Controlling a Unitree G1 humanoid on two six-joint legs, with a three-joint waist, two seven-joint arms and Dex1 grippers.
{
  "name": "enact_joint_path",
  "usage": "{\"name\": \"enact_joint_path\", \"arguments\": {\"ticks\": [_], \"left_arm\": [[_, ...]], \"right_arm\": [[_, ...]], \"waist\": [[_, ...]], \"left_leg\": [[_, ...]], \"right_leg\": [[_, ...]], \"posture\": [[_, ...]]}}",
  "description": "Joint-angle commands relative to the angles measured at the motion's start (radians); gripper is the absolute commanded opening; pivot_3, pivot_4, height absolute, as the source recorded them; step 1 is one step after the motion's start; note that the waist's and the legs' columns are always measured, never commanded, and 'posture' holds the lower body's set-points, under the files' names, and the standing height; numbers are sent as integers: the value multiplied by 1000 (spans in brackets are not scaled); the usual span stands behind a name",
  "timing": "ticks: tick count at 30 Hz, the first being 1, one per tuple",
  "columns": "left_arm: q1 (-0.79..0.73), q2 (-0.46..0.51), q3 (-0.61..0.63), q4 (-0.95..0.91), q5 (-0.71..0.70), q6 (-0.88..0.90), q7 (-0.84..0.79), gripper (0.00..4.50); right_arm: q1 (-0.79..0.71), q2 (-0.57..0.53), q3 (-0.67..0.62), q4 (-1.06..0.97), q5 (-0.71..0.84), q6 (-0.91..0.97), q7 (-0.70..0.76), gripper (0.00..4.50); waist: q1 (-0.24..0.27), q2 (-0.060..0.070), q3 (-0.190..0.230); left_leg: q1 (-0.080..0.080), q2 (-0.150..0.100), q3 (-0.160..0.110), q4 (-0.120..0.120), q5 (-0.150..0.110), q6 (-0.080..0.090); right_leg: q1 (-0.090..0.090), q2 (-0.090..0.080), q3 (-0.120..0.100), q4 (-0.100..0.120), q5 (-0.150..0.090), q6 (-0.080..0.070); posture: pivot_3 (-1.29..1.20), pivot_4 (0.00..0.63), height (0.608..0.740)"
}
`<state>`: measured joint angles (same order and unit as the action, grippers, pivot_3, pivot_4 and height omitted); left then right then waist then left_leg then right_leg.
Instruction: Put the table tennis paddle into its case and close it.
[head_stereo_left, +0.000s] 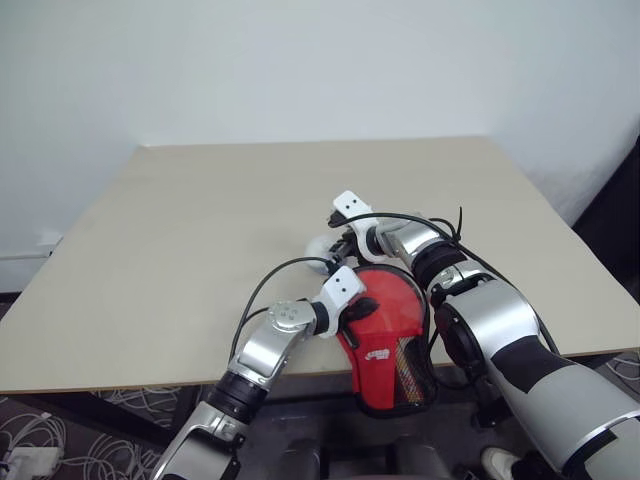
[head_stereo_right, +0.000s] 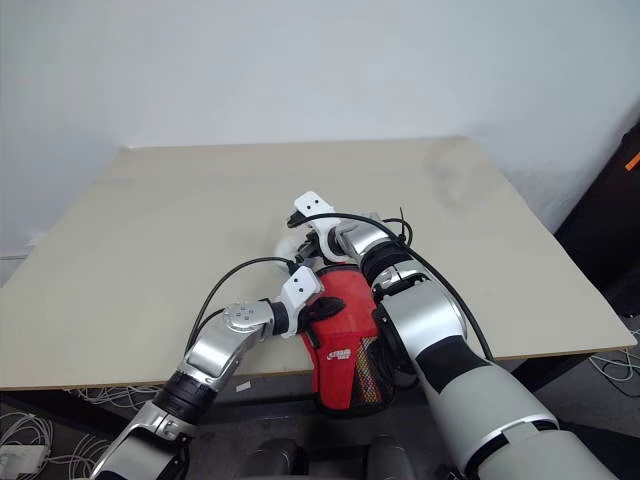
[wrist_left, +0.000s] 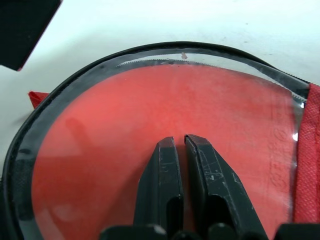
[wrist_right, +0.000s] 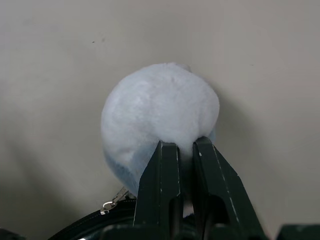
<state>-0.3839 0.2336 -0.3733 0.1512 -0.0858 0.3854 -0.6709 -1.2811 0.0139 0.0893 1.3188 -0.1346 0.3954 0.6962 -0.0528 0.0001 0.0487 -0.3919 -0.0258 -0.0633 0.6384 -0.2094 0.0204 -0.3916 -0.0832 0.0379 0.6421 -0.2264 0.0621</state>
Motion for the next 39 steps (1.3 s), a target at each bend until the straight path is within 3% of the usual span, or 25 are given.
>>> {"name": "enact_joint_path", "arguments": {"ticks": [1,17,29,39], "left_arm": [[11,8,-22,64,50,44,18,257],[14,-15,-37,80,68,42,11,257],[11,-26,-44,91,72,43,1,257],[7,-38,-49,105,75,40,-7,257]], "right_arm": [[-36,-33,-49,-11,25,-6,-121,24],[-11,-124,-88,-23,27,8,-183,24],[44,-296,-84,-105,35,82,-100,24],[148,-445,-70,-375,71,250,34,24]], "waist": [[0,0,0],[1,1,-2],[5,3,-3],[9,4,-4]], "left_leg": [[0,0,0,0,0,0],[1,0,0,0,0,0],[1,-1,0,1,0,0],[-1,-2,-1,3,0,1]], "right_leg": [[0,0,0,0,0,0],[1,0,0,0,0,0],[3,-1,0,-1,0,0],[3,-2,-1,-1,-2,3]], "posture": [[0,0,740],[0,0,740],[0,0,740],[0,0,740]]}}
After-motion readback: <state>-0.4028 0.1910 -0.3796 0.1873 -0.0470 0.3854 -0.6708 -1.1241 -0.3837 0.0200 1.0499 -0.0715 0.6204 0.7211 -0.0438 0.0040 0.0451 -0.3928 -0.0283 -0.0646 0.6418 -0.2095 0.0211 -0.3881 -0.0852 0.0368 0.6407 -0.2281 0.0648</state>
